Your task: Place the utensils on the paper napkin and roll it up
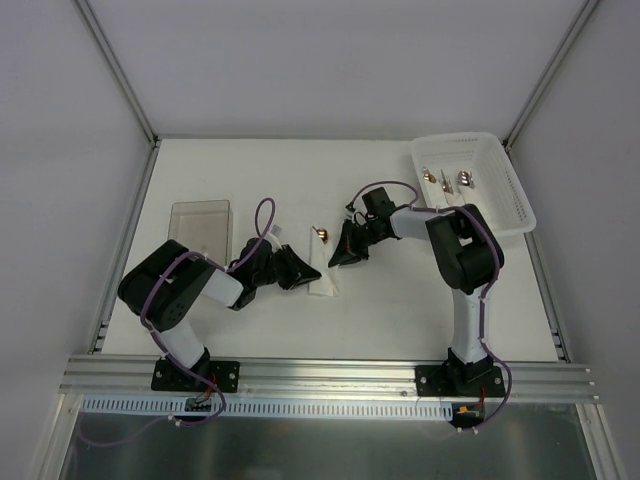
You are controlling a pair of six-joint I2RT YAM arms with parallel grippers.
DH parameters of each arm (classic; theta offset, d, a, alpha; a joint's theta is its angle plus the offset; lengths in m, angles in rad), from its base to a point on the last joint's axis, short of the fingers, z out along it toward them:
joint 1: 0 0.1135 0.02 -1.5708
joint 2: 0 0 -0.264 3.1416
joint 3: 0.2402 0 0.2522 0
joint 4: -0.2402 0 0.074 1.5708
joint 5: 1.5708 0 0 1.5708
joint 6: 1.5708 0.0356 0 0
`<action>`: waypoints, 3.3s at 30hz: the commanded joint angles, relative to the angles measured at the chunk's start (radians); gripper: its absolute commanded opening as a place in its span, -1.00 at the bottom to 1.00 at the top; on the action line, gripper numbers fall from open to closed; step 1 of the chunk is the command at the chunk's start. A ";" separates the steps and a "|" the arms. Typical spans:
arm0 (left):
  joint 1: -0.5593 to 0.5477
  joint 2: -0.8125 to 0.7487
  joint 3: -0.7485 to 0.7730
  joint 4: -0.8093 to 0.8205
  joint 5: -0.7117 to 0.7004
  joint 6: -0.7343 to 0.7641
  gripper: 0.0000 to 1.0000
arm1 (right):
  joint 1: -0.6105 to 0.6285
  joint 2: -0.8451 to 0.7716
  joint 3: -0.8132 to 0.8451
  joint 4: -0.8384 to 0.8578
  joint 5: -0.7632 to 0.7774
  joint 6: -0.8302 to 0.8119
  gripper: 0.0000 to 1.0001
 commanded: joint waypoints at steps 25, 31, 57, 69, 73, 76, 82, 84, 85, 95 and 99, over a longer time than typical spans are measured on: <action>-0.004 0.071 0.058 -0.180 -0.026 0.085 -0.93 | 0.086 -0.051 0.013 0.155 -0.046 0.148 -0.96; -0.004 0.064 0.055 -0.192 -0.029 0.094 -0.94 | 0.086 0.025 0.036 0.155 -0.049 0.154 -0.97; -0.022 -0.076 0.046 -0.238 -0.017 0.133 -0.85 | 0.101 0.089 0.076 0.059 0.009 0.177 -0.99; -0.020 -0.462 -0.006 -0.592 -0.207 0.157 -0.71 | 0.103 0.114 0.114 0.010 0.009 0.155 -0.92; -0.019 -0.432 -0.020 -0.571 -0.216 0.131 -0.81 | 0.104 0.109 0.111 0.011 0.009 0.145 -0.95; 0.006 -0.391 -0.043 -0.463 -0.200 0.081 -0.82 | 0.104 0.104 0.107 0.007 0.017 0.129 -0.95; 0.076 -0.285 0.006 -0.333 -0.172 0.067 -0.83 | 0.104 0.103 0.102 -0.023 0.025 0.097 -0.96; 0.104 -0.240 0.020 -0.291 -0.167 0.057 -0.84 | 0.106 0.103 0.101 -0.026 0.022 0.092 -0.96; 0.113 -0.225 0.028 -0.269 -0.160 0.053 -0.85 | 0.104 0.104 0.102 -0.030 0.022 0.091 -0.96; 0.145 -0.073 -0.011 -0.014 -0.009 -0.044 -0.93 | 0.097 0.109 0.114 -0.032 0.023 0.111 -0.97; 0.138 -0.145 -0.101 0.000 0.018 -0.036 -0.94 | 0.091 0.109 0.101 -0.029 0.032 0.155 -0.97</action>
